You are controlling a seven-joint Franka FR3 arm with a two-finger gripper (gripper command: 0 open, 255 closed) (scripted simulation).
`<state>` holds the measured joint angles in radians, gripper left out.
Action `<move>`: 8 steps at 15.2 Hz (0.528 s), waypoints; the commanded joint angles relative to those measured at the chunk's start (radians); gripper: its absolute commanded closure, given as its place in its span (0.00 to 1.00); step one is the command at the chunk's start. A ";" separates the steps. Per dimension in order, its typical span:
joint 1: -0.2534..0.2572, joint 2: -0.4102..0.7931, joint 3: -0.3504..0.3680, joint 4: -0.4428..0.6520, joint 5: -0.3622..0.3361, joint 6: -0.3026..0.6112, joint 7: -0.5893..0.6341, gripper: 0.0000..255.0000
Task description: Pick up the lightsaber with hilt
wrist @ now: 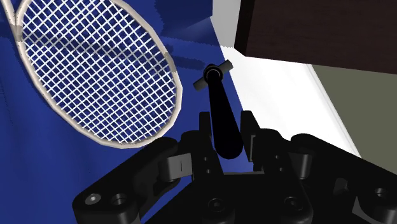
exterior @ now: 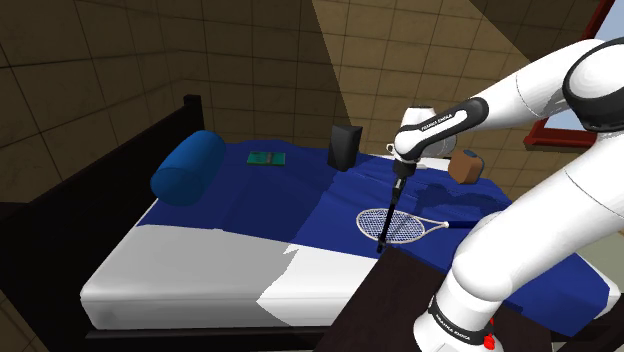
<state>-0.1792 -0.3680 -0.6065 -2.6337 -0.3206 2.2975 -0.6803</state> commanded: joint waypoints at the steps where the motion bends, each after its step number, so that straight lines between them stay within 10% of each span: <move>1: -0.004 -0.022 0.008 0.010 -0.003 -0.031 0.003 1.00; 8: -0.012 -0.088 0.040 0.061 -0.003 -0.147 0.010 1.00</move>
<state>-0.1884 -0.4429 -0.5719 -2.5772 -0.3225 2.1684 -0.6729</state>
